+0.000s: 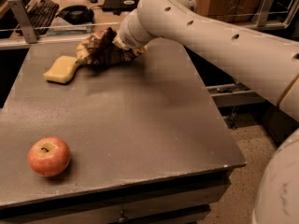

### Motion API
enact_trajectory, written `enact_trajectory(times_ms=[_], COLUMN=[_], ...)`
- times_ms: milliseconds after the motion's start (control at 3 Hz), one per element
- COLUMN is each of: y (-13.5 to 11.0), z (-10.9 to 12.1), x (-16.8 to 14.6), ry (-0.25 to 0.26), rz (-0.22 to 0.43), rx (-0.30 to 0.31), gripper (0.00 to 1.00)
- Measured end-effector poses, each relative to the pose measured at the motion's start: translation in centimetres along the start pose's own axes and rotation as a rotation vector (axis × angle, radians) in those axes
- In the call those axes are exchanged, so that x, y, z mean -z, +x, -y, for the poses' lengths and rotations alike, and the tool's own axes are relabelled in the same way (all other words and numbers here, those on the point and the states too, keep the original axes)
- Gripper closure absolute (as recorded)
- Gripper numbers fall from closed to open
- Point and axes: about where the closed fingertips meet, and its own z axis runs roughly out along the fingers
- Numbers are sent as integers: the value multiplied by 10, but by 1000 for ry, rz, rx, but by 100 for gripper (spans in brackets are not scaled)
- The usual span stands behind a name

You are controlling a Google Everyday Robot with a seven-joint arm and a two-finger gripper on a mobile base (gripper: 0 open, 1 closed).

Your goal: Move brown chip bag near sponge

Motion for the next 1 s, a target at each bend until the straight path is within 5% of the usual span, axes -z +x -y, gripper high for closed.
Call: enact_trajectory(times_ms=[333, 1000], y=[-21, -31], z=[-33, -58], x=[-13, -22], ry=[-57, -105], rz=[61, 95], rx=[-14, -44], gripper=[97, 51])
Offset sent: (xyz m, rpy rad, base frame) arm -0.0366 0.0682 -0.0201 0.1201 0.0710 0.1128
